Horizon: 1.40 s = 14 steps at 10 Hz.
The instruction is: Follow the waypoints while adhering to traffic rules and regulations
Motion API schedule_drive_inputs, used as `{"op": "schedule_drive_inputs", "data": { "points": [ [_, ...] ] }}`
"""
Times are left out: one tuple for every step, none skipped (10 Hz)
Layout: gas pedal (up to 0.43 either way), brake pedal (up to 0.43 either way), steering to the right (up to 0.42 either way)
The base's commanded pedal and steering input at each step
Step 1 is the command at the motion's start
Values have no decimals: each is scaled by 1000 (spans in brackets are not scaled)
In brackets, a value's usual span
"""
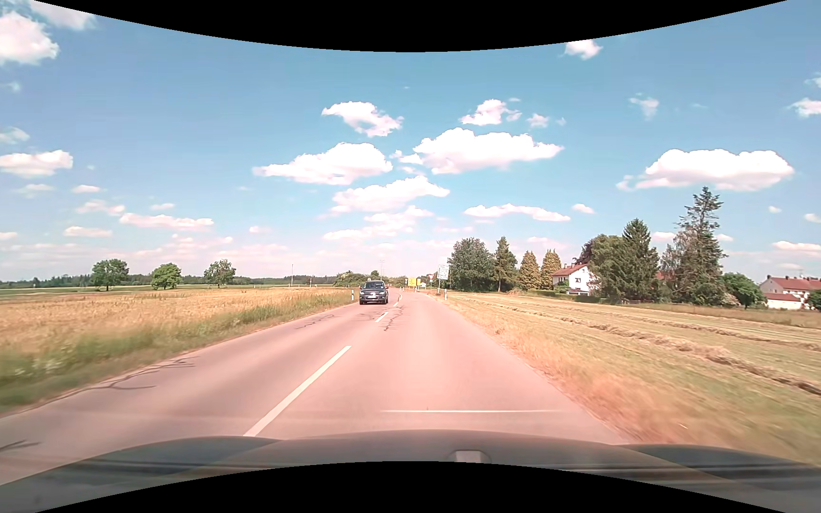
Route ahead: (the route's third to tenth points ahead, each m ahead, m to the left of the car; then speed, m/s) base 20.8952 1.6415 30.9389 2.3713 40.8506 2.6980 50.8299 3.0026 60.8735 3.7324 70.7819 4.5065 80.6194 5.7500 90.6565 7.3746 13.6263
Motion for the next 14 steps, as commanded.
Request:
{"op": "schedule_drive_inputs", "data": {
  "points": [
    [79, 0, -5],
    [79, 0, -4],
    [79, 0, -5],
    [79, 0, -5],
    [79, 0, -5],
    [79, 0, -6],
    [59, 0, -6],
    [59, 0, -6],
    [59, 0, -6],
    [59, 0, -6],
    [59, 0, -6],
    [59, 0, -7],
    [59, 0, -7],
    [59, 0, -7]
  ]
}}
